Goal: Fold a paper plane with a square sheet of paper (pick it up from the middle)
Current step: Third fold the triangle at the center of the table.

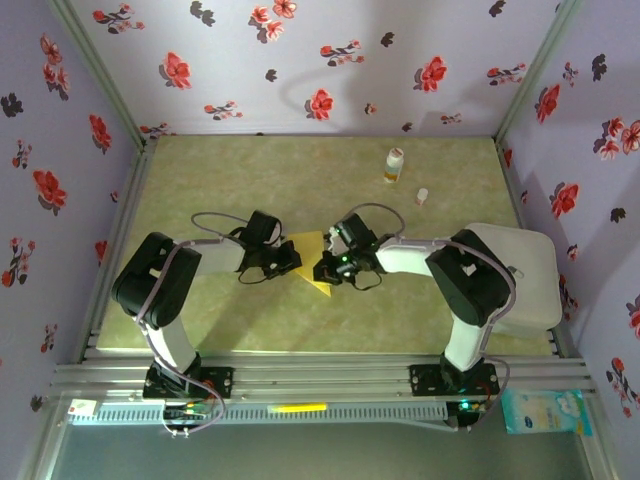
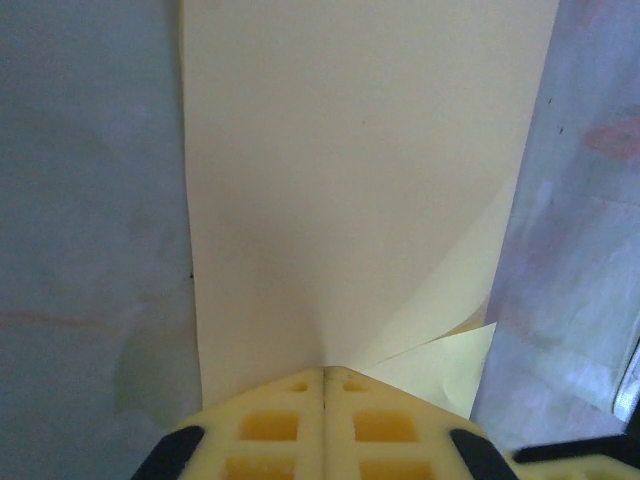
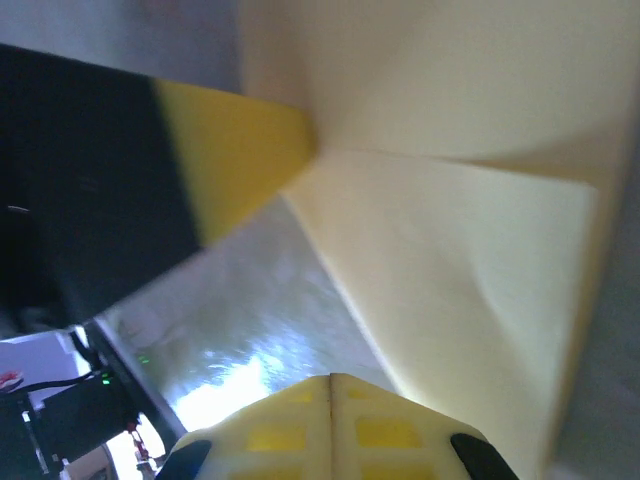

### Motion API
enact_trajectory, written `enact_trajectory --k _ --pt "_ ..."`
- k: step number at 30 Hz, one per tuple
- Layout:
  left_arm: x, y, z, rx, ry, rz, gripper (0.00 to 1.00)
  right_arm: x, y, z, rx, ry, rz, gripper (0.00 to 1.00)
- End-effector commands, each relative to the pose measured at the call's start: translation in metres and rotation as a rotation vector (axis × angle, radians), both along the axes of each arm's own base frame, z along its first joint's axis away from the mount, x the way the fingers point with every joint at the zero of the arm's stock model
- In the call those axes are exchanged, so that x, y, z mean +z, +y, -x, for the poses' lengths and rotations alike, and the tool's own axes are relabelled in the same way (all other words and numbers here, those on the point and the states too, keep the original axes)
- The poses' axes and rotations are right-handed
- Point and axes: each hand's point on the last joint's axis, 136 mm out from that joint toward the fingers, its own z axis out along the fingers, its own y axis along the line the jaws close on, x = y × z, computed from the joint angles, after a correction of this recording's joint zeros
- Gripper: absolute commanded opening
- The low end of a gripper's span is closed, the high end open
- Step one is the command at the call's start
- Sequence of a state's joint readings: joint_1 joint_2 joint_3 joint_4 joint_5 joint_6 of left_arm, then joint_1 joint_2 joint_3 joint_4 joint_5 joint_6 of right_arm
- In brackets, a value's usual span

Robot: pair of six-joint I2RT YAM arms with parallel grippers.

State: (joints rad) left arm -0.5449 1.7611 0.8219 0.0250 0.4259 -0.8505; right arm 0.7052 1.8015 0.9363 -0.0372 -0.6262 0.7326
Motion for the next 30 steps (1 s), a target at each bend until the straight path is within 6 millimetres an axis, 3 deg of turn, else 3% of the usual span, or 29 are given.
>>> enact_trajectory --k 1,8,15,19,23,30 --pt "-0.035 0.025 0.019 0.002 0.077 -0.130 0.00 0.002 0.013 -0.003 0.040 0.003 -0.005 0.02" --pt "-0.032 0.023 0.017 -0.003 0.070 -0.125 0.00 -0.018 0.018 -0.006 0.032 0.029 0.033 0.01" --pt "-0.032 0.023 0.018 -0.005 0.075 -0.128 0.00 -0.044 -0.003 0.006 0.021 0.056 0.129 0.01" --pt "-0.032 0.023 0.018 -0.005 0.074 -0.129 0.00 -0.033 -0.004 0.013 0.024 0.059 0.097 0.00" --pt "-0.033 0.023 0.018 -0.005 0.076 -0.130 0.00 -0.011 0.008 0.002 0.014 0.021 0.030 0.00" --pt "-0.032 0.023 0.018 -0.007 0.075 -0.127 0.00 -0.018 0.025 -0.018 -0.039 0.025 -0.011 0.00"
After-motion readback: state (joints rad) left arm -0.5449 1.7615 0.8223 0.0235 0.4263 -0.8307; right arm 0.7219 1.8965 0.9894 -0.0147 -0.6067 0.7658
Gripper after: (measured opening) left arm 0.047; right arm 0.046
